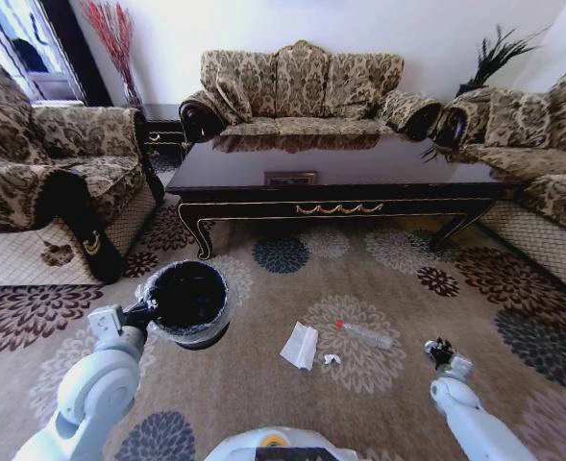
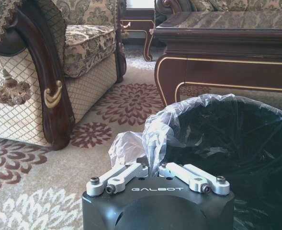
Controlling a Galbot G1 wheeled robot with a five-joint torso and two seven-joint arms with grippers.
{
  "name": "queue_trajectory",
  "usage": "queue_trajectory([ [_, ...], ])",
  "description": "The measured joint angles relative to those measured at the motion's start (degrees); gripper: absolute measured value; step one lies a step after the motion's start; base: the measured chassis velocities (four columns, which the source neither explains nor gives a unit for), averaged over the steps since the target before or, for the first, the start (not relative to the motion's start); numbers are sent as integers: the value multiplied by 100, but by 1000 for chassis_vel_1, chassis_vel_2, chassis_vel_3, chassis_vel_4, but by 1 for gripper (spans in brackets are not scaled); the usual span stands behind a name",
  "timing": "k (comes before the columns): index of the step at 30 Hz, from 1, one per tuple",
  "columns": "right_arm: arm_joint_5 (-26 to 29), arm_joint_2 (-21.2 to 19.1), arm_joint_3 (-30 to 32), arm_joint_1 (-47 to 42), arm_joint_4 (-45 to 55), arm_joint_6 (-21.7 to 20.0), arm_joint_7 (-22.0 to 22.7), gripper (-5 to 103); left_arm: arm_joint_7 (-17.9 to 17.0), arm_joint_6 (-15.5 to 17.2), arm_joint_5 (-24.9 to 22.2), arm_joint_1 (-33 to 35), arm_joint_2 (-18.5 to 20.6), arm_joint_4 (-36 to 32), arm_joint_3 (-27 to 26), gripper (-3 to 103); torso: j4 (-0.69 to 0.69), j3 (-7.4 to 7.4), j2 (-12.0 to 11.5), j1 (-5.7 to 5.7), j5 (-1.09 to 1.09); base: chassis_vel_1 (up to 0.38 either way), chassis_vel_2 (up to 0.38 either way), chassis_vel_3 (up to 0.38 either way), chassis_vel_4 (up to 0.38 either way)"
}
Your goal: Move to the front of the table and pick up the trash from the floor, then place it into the trash bin.
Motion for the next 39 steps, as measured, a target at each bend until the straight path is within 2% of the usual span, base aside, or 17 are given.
queue_trajectory([
  [3,50,72,-127,270,-352,-62,-5,46,-2,2,3,14,-11,-1,-1,5,1,0,0,0,-1,0,0,0,0],
  [5,22,91,-145,333,-461,-63,-8,46,-3,3,3,16,-12,-1,-2,5,1,0,0,0,-1,0,0,0,0],
  [6,-44,129,-183,473,-713,-64,-15,58,-4,3,5,24,-11,-6,-6,5,0,0,0,0,0,0,0,0,0],
  [7,-74,142,-199,537,-827,-65,-17,58,-4,3,5,29,-7,-10,-9,5,0,0,0,0,0,0,0,0,0],
  [12,-175,202,-231,684,-1130,-79,-38,80,-5,4,4,30,24,-18,-33,5,0,0,0,0,0,0,0,0,0],
  [13,-182,210,-232,691,-1148,-83,-45,80,-6,3,3,30,28,-18,-34,5,0,0,0,0,-1,0,0,0,0],
  [17,-214,247,-253,724,-1218,-103,-68,93,-6,4,-1,20,40,-17,-33,5,0,0,0,0,-1,0,0,0,0],
  [19,-226,255,-257,736,-1240,-104,-71,93,-6,4,-2,17,42,-16,-33,5,0,0,0,0,-1,0,0,0,0],
  [21,-273,287,-264,793,-1358,-107,-94,82,-5,4,-5,9,50,-2,-22,5,0,0,0,0,-1,0,0,0,0],
  [24,-317,312,-259,830,-1449,-116,-103,87,-5,4,-8,0,65,9,-21,5,0,0,0,0,-1,0,0,0,0],
  [28,-350,328,-245,853,-1501,-121,-111,67,-5,4,-17,-10,88,20,-21,5,-1,0,0,0,-2,0,0,0,0],
  [31,-362,334,-244,864,-1509,-121,-113,62,-5,4,-20,-19,98,27,-21,5,0,0,0,0,-2,0,0,0,0],
  [33,-374,336,-241,874,-1523,-120,-117,51,-5,4,-23,-36,112,39,-22,5,0,0,0,0,-3,0,0,0,0],
  [34,-374,336,-241,874,-1523,-120,-117,51,-5,4,-23,-36,112,39,-22,5,0,0,0,0,-3,0,0,0,0],
  [37,-388,335,-233,876,-1521,-117,-126,35,-4,4,-32,-53,123,44,-22,5,1,0,0,0,-3,0,0,0,0],
  [38,-388,335,-233,876,-1521,-117,-126,35,-4,4,-32,-53,123,44,-22,5,1,0,0,0,-3,0,0,0,0],
  [39,-385,334,-232,868,-1521,-127,-127,30,-2,4,-35,-60,125,47,-22,5,2,0,0,0,-2,0,0,0,0],
])
